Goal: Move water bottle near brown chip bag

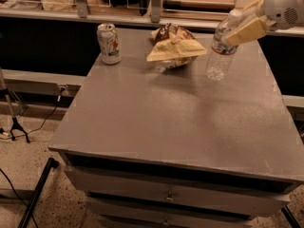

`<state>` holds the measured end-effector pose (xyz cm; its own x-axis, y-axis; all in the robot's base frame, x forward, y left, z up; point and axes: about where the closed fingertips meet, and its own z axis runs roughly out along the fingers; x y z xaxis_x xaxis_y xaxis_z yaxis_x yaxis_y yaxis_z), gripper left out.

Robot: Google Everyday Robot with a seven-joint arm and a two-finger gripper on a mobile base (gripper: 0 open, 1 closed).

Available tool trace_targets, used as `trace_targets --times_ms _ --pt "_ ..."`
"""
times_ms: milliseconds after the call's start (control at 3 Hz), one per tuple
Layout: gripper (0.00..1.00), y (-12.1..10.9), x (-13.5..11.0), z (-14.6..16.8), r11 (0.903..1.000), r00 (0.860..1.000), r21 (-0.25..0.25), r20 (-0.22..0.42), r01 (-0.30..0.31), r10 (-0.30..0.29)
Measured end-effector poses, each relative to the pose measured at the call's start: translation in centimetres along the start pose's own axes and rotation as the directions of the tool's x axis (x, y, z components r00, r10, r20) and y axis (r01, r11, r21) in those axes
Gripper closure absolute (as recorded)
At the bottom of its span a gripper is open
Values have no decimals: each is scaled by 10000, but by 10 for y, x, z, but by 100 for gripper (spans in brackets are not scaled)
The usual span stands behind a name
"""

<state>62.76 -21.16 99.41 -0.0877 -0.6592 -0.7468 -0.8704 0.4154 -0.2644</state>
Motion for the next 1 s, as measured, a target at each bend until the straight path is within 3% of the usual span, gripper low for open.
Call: trace_targets --times_ms 333,1000 --pt "85 -4 11 6 9988 9988 -32 31 -487 487" --pt "38 -3 10 12 9987 9988 -129 45 -496 497"
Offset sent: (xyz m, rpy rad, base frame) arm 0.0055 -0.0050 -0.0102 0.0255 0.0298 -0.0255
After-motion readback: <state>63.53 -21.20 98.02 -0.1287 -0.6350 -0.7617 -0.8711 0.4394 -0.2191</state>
